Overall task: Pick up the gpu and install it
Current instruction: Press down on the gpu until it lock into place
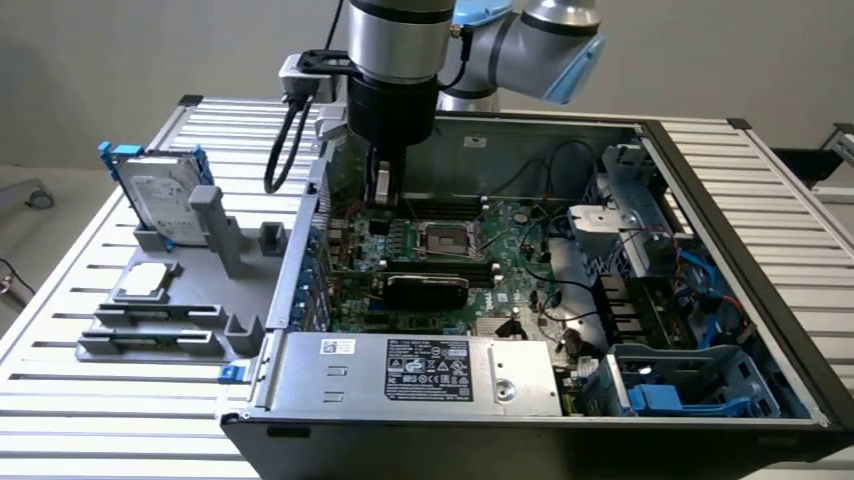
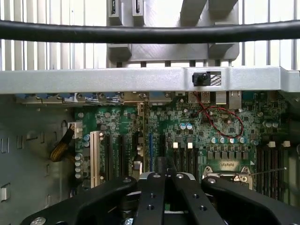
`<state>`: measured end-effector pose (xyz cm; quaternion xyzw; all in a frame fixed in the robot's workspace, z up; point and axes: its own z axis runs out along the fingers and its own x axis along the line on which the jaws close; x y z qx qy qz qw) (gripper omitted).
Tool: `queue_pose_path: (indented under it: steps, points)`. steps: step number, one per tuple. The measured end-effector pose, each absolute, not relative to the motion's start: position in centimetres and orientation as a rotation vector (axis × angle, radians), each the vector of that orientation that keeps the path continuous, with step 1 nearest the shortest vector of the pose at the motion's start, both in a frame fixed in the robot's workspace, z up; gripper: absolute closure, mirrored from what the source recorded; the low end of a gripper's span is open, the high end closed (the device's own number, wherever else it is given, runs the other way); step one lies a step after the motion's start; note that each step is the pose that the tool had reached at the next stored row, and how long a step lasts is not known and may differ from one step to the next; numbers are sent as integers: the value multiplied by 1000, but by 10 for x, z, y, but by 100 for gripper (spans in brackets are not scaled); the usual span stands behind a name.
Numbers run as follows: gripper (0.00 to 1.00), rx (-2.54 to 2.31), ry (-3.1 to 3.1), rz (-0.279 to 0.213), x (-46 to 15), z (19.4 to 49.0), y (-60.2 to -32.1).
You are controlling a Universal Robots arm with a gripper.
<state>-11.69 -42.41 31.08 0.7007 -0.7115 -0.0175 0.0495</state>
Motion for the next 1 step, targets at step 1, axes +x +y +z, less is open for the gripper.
queue_pose_path:
  steps: [1]
  points:
    - [89,2135,-2167,-53,-117,311,-424]
